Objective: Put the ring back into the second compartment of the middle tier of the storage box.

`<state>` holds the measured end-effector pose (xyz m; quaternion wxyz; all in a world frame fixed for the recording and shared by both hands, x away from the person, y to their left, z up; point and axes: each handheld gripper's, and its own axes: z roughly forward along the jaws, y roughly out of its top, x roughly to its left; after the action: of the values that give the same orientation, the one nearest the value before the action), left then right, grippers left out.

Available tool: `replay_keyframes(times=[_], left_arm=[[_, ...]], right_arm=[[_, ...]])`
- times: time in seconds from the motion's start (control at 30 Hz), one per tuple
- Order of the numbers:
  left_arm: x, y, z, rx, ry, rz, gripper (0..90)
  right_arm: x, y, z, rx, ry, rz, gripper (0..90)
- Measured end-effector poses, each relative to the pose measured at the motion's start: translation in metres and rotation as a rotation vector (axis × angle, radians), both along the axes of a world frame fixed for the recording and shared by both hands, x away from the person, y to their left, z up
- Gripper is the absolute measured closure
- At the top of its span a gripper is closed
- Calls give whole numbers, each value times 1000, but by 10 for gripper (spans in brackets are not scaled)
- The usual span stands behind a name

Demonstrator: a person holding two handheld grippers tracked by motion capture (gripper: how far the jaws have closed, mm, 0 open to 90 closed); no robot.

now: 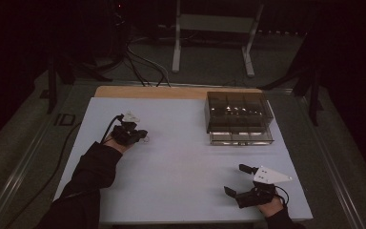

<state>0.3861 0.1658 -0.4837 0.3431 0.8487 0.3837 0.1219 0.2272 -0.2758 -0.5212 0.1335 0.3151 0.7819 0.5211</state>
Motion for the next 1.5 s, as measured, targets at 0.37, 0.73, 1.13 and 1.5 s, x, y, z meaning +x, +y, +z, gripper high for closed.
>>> replay_keyframes(times=[0.37,0.73,1.13,1.5], left_arm=[[-3,-17,13,-25,-10,-55,900],[-4,-33,19,-23,-14,-103,900],[-7,-51,27,-49,-23,-164,900],[-5,-74,36,-76,-24,-216,900]], right_arm=[[0,0,0,-2,1,0,0],[0,0,0,6,3,1,0],[-1,0,0,-2,2,3,0],[-1,1,0,-1,4,6,0]])
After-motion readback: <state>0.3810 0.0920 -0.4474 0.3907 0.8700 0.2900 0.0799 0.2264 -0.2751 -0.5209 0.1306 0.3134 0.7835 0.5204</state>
